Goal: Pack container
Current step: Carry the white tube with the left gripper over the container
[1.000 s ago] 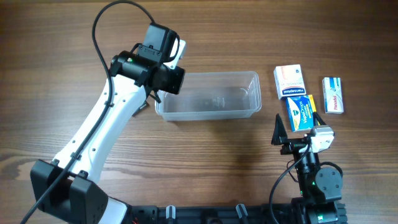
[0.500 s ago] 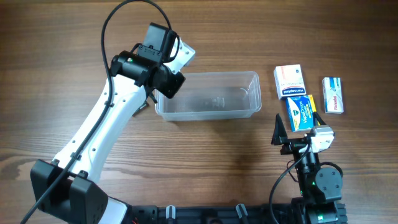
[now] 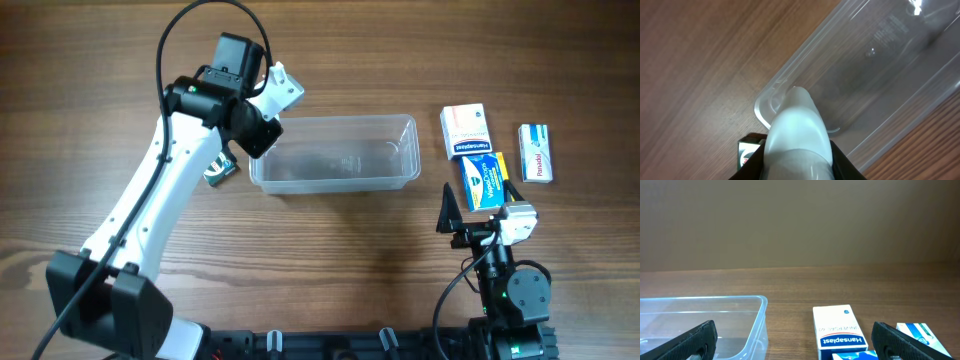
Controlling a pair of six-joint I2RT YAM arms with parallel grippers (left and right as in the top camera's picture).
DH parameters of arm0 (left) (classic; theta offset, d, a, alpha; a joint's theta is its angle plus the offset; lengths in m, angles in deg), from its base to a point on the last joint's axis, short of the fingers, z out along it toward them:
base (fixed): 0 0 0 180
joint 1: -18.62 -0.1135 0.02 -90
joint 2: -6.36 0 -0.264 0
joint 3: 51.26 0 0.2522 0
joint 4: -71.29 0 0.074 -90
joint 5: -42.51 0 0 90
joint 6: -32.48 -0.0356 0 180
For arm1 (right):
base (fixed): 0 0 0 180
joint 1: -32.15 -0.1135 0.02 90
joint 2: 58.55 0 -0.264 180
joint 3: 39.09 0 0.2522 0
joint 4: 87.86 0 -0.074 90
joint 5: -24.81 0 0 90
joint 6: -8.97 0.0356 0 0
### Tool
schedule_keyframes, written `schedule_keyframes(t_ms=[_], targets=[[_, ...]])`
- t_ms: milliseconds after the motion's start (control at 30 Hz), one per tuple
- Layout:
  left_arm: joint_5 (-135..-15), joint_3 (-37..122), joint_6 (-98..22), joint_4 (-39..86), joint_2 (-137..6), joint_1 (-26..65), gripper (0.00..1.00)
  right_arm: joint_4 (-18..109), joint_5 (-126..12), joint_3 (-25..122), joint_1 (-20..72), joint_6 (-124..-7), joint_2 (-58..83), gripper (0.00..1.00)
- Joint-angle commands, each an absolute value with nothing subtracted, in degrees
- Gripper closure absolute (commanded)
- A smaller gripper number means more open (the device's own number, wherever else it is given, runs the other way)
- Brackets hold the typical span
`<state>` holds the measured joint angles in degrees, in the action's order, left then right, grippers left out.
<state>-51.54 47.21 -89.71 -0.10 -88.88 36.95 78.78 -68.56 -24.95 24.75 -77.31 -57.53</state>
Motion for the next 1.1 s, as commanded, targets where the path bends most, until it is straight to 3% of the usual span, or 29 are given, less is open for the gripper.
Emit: schedule_keyframes(t_ms=[0,200,1067], targets=[[-56.8,47.9,-91.8,-0.5,-90.6,36.1,0.84,79.0,-67.7,-25.0,24.7,-77.9,-57.7,0.0],[-58.6,47.9,-91.6,-1.5,-90.7,36.1,0.89,79.0,-67.7,-25.0,24.7,-77.9,-57.7,0.0],[-58.6,47.9,-106.8,-0.5,-94.1,36.1,0.86,79.0,-67.7,-25.0,24.7,-77.9,-57.7,0.0]])
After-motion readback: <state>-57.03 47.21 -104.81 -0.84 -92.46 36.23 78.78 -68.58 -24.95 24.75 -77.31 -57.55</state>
